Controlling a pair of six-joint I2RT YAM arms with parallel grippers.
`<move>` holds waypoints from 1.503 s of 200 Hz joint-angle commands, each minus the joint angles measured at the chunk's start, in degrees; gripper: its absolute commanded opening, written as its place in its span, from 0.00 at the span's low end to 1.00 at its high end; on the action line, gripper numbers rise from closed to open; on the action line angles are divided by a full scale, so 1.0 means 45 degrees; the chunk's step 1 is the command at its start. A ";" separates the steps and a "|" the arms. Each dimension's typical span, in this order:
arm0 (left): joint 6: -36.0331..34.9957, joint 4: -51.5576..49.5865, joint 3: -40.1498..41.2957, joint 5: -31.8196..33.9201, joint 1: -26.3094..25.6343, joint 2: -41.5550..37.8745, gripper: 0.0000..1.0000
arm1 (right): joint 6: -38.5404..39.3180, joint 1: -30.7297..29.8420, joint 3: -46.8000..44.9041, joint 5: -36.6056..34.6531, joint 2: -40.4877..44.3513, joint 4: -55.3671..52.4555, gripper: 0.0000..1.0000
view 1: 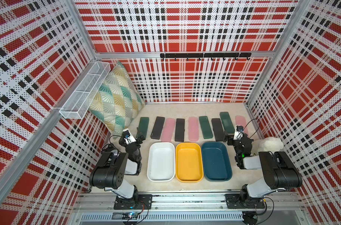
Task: Place the pencil cases by color into the storage box
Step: Pick up the pencil case from the center of the board.
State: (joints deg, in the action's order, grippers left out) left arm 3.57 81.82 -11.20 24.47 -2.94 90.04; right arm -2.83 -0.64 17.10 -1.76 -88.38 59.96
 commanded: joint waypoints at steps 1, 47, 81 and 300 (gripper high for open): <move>-0.0019 0.0196 0.0070 0.0012 0.0036 0.0098 0.99 | -0.0014 -0.0091 0.0195 -0.0068 -0.0067 0.0326 1.00; -0.0071 -0.0879 -0.0181 0.0029 -0.0008 -0.0585 0.89 | 0.0074 -0.0094 0.5939 -0.0262 0.1285 -1.0181 0.97; -0.0101 -0.3389 -0.0770 0.1798 -0.0513 -0.2664 0.83 | 0.0259 -0.0107 1.0242 -0.1236 0.0637 -1.5283 0.96; 0.3420 -1.7541 -0.8831 0.2460 -0.3360 -0.2486 1.00 | 0.2374 0.2783 2.3777 0.0364 -0.9003 -2.7709 1.00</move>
State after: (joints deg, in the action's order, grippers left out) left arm 17.34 6.28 -48.10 37.67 -17.78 77.32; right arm 8.10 9.96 121.30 -1.87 -126.76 -63.57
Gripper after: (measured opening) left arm 0.996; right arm 0.995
